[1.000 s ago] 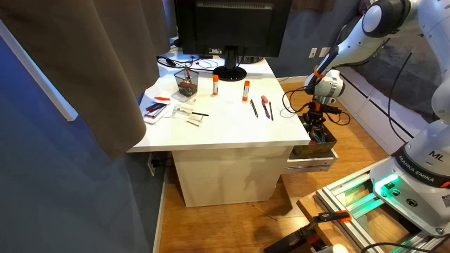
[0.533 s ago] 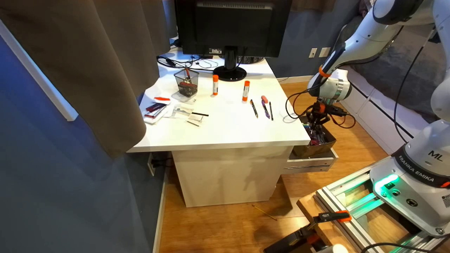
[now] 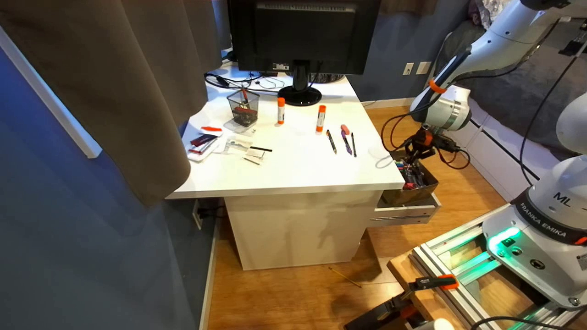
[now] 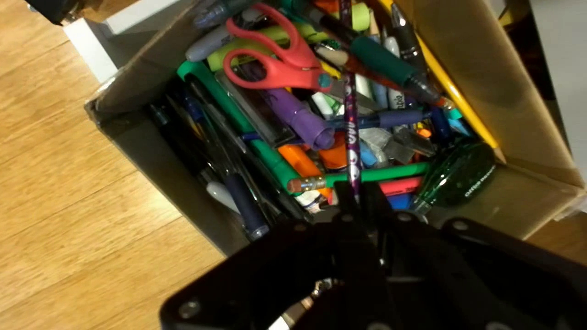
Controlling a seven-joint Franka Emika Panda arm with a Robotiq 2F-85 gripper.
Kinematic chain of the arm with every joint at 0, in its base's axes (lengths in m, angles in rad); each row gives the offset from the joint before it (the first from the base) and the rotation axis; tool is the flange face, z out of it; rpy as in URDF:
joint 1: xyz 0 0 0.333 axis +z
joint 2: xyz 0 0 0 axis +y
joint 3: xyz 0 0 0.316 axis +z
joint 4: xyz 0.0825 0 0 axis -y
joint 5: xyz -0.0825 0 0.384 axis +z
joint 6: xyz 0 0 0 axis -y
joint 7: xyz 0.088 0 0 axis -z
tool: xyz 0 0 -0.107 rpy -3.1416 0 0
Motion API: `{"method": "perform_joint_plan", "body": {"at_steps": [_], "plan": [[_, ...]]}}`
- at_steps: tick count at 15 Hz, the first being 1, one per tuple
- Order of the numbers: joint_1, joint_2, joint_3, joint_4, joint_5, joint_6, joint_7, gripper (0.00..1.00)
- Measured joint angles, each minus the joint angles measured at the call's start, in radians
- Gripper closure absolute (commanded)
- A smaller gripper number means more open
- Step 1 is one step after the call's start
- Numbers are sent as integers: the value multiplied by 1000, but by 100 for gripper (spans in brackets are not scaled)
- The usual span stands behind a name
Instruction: Remove the pencil from the box
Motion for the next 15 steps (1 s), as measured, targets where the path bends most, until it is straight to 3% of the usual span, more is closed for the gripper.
{"method": "perform_joint_plan", "body": {"at_steps": [6,11,15], "plan": [[-209,-69,128,-71,0,10,-71,98],[-427,-94,267,-94,0,-11,-144,98],[-551,-94,364,-95,0,-52,-218,98]]}}
